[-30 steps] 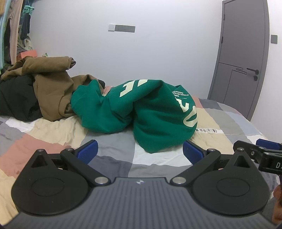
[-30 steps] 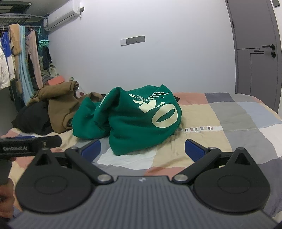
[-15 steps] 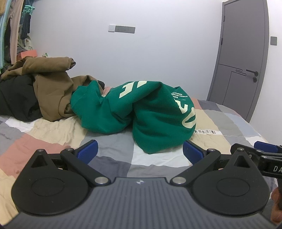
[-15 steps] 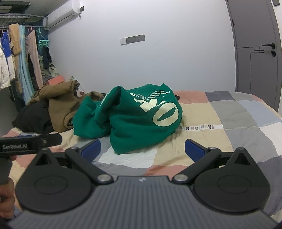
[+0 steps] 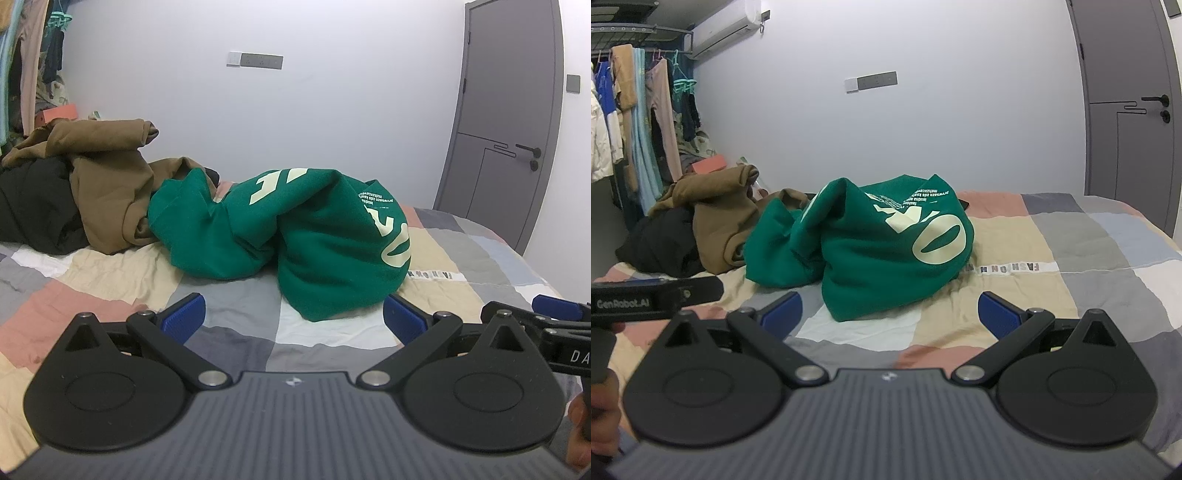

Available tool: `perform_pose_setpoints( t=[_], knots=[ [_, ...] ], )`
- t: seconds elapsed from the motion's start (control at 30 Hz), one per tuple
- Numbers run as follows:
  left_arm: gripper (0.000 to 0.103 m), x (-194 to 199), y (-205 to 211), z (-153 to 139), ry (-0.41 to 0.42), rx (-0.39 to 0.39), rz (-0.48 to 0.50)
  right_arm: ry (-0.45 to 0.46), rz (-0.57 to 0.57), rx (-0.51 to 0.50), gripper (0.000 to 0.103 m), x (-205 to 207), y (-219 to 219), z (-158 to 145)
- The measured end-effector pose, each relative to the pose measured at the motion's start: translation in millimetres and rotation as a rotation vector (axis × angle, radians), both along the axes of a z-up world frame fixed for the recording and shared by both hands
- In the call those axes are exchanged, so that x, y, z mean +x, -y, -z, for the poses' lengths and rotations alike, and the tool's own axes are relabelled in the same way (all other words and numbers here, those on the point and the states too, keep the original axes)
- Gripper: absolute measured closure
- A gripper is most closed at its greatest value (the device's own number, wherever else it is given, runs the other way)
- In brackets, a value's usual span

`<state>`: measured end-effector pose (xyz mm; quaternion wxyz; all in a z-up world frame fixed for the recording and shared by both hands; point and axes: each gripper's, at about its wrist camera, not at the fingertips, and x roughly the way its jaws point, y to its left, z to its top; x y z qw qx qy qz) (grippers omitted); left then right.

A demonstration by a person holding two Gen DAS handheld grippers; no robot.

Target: Fold large clothes

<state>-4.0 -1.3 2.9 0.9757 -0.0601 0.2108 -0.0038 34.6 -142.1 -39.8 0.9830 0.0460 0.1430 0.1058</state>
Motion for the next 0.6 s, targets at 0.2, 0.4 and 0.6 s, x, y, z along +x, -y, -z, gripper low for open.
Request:
perform_pose_setpoints(
  t=[0.2,0.4,0.6],
  knots=[
    [0.0,0,-1,0,0.001,-0.007,-0.001,0.004,-0.003,0.002,0.0,-1,0,0],
    [0.0,2,-5,2,-0.015,-0.02,-0.01,-0.002,0.009,0.0,0.0,-1,-1,0],
    [0.0,16,-9,3,-0.035,-0.022,-0.018,-0.03,0.016,0.015,0.0,5,-1,0]
  ],
)
